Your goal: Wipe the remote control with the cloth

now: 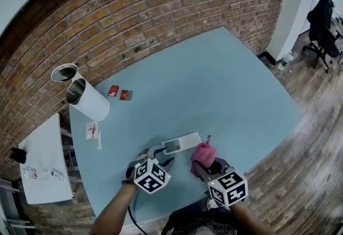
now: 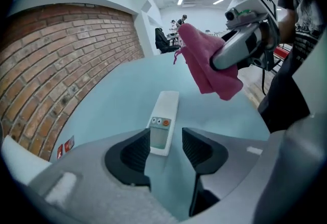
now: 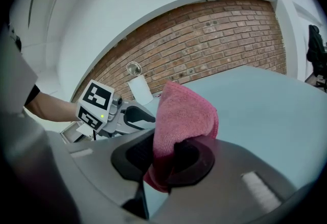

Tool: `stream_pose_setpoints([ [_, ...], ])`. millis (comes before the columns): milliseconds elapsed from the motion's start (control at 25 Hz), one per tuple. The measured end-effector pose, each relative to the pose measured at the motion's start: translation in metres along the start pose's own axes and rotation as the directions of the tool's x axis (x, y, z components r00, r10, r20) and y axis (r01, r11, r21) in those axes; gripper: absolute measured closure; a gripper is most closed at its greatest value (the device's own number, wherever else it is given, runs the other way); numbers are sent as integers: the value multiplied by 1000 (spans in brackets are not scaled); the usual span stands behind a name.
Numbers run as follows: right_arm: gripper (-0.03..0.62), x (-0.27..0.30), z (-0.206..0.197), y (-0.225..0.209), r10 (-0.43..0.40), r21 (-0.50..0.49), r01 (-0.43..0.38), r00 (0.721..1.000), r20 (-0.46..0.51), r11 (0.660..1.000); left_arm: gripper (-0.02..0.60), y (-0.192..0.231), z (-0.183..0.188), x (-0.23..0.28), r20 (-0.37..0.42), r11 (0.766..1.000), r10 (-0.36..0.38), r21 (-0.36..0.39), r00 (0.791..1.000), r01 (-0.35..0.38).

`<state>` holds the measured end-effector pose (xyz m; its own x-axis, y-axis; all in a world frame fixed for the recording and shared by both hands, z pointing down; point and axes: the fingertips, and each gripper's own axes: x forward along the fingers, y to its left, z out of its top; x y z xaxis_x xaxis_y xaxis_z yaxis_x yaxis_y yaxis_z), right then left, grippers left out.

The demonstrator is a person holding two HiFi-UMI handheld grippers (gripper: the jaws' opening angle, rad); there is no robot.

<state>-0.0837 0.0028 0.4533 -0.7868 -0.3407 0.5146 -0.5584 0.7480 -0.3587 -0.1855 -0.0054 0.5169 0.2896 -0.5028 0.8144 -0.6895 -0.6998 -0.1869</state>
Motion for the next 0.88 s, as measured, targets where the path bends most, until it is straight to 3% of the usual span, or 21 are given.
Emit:
stream_pose_setpoints([
  [120, 526, 5, 1, -4, -18, 1, 18, 1000, -10, 1000, 368, 4, -6, 13, -18, 998, -60, 24, 998, 60],
  [200, 526, 8, 1, -5, -25, 0, 25, 999, -23, 1000, 286, 4, -8, 20, -30, 993, -107, 38, 994, 108],
  [240, 526, 9, 2, -5, -29, 0, 29, 999, -28, 1000, 281, 5, -9, 24, -36, 990, -128, 49, 991, 130],
  [440, 526, 24, 9, -7, -39, -2, 38, 998, -48, 999, 279, 13, -11, 40, -54, 976, -197, 88, 979, 201],
  [600, 526, 39, 14, -4, -20, -4, 20, 998, -60, 1000, 279, 5, -13, 46, -72, 950, -284, 113, 956, 291],
  [880, 525, 77, 21, 8, 56, -5, -56, 995, -87, 998, 282, 2, -13, 52, -61, 927, -342, 141, 938, 347],
])
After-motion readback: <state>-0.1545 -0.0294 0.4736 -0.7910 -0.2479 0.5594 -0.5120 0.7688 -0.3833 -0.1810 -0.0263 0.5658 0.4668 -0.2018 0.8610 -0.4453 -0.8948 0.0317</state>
